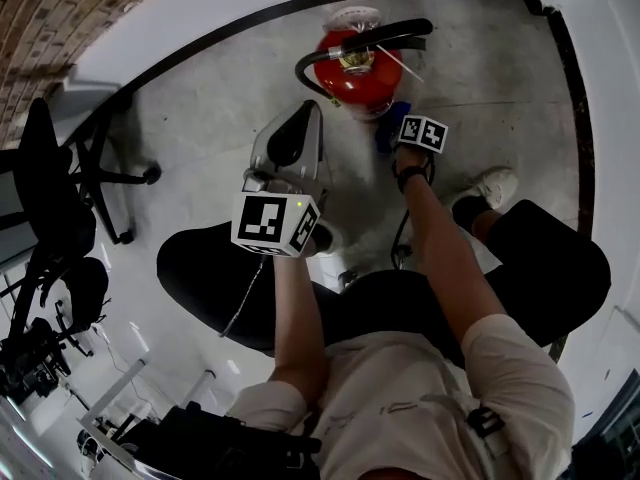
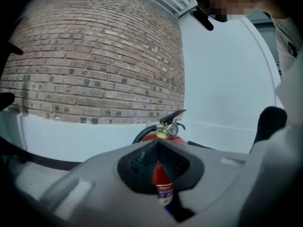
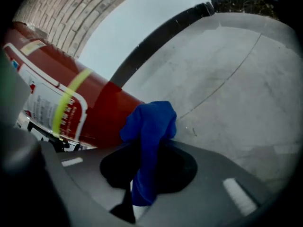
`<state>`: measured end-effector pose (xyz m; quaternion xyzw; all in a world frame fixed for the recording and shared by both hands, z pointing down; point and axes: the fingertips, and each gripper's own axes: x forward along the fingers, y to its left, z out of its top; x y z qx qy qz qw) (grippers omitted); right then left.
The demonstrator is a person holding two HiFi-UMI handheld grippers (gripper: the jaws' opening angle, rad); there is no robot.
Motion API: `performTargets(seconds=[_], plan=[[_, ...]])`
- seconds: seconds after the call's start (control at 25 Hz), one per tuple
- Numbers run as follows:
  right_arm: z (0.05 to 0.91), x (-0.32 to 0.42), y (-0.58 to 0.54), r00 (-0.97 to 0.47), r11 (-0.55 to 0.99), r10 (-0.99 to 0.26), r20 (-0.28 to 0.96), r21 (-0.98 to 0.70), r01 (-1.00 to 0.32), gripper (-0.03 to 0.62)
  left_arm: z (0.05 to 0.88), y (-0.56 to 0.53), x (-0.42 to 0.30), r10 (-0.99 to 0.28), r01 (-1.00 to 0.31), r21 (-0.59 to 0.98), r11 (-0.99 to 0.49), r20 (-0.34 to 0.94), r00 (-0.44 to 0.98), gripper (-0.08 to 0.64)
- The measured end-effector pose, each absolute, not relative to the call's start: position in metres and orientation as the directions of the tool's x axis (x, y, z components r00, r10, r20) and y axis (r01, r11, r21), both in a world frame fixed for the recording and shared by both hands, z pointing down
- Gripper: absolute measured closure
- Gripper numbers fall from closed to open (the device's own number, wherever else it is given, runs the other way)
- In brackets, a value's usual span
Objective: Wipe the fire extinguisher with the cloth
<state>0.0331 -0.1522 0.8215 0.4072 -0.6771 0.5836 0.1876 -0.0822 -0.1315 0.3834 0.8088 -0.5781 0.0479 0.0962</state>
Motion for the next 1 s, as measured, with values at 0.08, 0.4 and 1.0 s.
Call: performTargets(seconds=[0.08,0.4,1.0], plan=[[0.834,0.034,-0.154,-0.618,0.001,-0.284,0.733,-0.644,-0.765,0.523,0.383,-0.137,-0.087,-0.929,-0.948,0.091,-0.305,0.189,0.317,0.557],[0.696,0.062,-0.202,-0.731,0.033,-0.466,0.499,-0.816,-0.578,0.523,0.334,-0.148,-0.105,-0.944,-0.95,0.051,-0.308,0.105,0.311,0.557],[0.448,0.046,-0.208,-0.856,0.142,-0.515,0.046,-0.98,-0.138,0.523,0.268,-0.143,-0.094,-0.939,-0.937,0.062,-0.343,-0.027,0.342,0.557]])
